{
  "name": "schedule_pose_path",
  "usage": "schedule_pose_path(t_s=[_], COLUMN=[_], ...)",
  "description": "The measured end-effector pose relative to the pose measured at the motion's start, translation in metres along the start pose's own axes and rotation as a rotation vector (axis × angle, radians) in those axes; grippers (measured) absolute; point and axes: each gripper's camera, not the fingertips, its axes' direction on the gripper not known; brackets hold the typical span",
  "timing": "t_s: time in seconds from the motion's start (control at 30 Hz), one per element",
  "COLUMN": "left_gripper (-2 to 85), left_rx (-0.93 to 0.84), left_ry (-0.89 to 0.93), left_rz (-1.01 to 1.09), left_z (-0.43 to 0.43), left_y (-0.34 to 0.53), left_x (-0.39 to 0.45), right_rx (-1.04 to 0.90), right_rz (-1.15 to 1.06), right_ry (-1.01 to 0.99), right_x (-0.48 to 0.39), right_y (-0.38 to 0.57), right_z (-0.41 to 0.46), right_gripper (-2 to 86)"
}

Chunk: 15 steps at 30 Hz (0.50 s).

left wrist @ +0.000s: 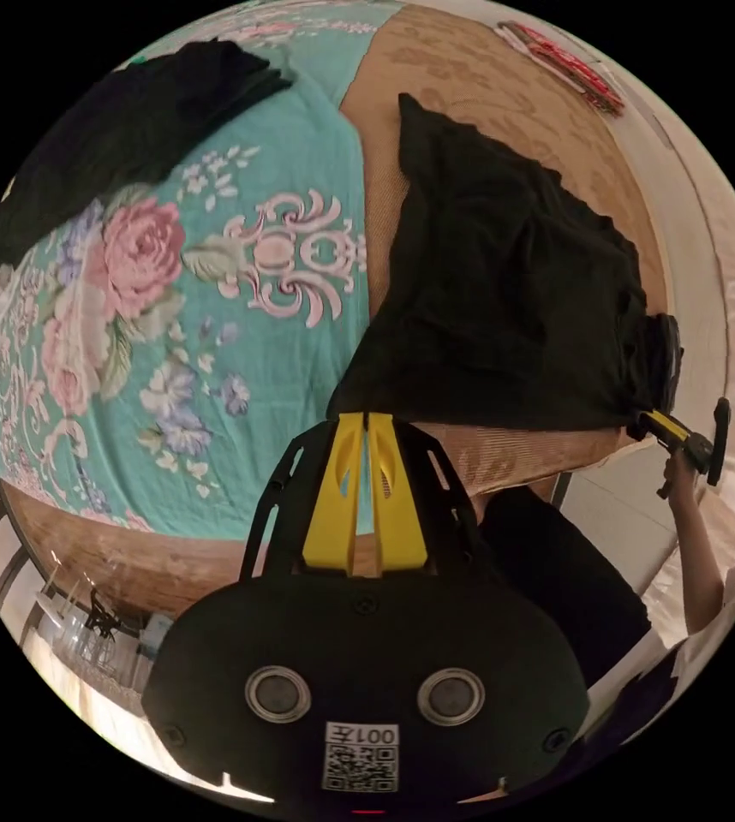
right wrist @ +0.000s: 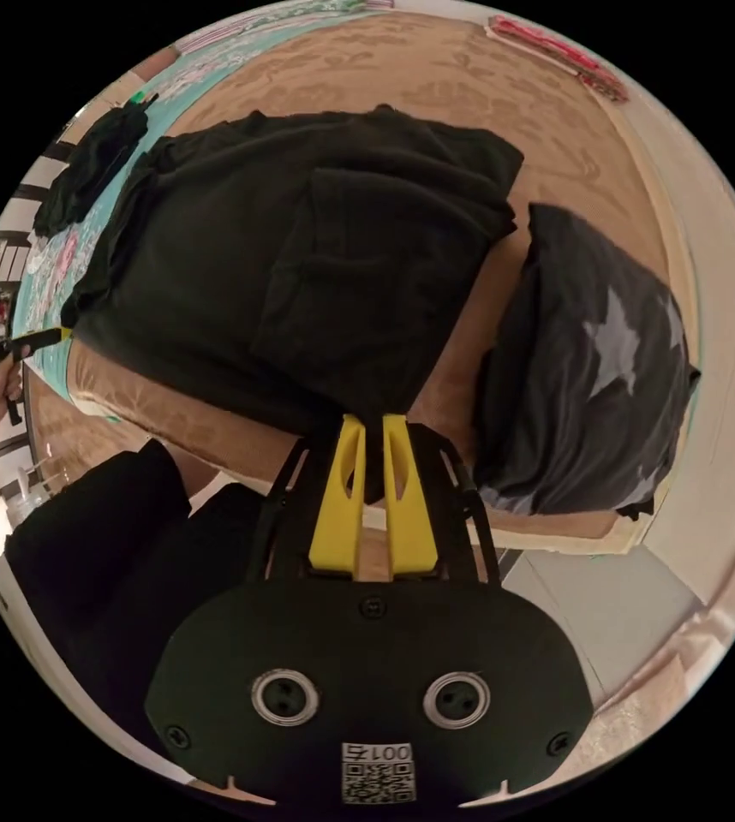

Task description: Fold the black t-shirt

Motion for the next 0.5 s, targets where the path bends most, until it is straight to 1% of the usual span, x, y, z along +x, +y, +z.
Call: schedule_pose_path(t_s=[0.1, 0.17, 0.23, 0.3, 0.33, 0.4, 0.43, 0.47, 0.5], left_gripper=[-0.8, -0.8, -0.3, 1.0, 2.8, 5.5, 5.8, 6.0, 6.1], left_rx=[-0.004, 0.006, 0.085, 0.150, 0.145, 0.118, 0.101, 0.089, 0.071], left_ry=[0.001, -0.079, -0.236, -0.256, -0.222, -0.191, -0.190, -0.188, -0.172], left_rz=[-0.020, -0.007, 0.055, 0.129, 0.174, 0.202, 0.190, 0.174, 0.141], left_z=[0.000, -0.006, -0.020, -0.026, -0.022, -0.008, 0.005, 0.012, 0.023], left_y=[0.002, 0.003, 0.000, -0.007, -0.014, -0.022, -0.026, -0.027, -0.028], left_x=[0.005, 0.012, 0.027, 0.041, 0.049, 0.057, 0.060, 0.060, 0.060], right_rx=[-0.027, -0.020, 0.014, 0.095, 0.159, 0.273, 0.352, 0.388, 0.396], right_rz=[-0.032, -0.051, -0.071, -0.130, -0.193, -0.289, -0.366, -0.455, -0.487], right_ry=[-0.007, 0.081, 0.178, 0.243, 0.242, 0.179, 0.111, 0.069, 0.064], right_x=[-0.003, -0.004, -0.007, -0.013, -0.020, -0.034, -0.046, -0.059, -0.065], right_y=[0.009, 0.015, 0.015, 0.006, -0.006, -0.033, -0.054, -0.077, -0.088], right_z=[0.002, -0.010, -0.025, -0.042, -0.052, -0.065, -0.072, -0.076, -0.078], right_gripper=[3.9, 4.6, 5.1, 5.3, 5.5, 6.1, 6.5, 6.9, 7.1])
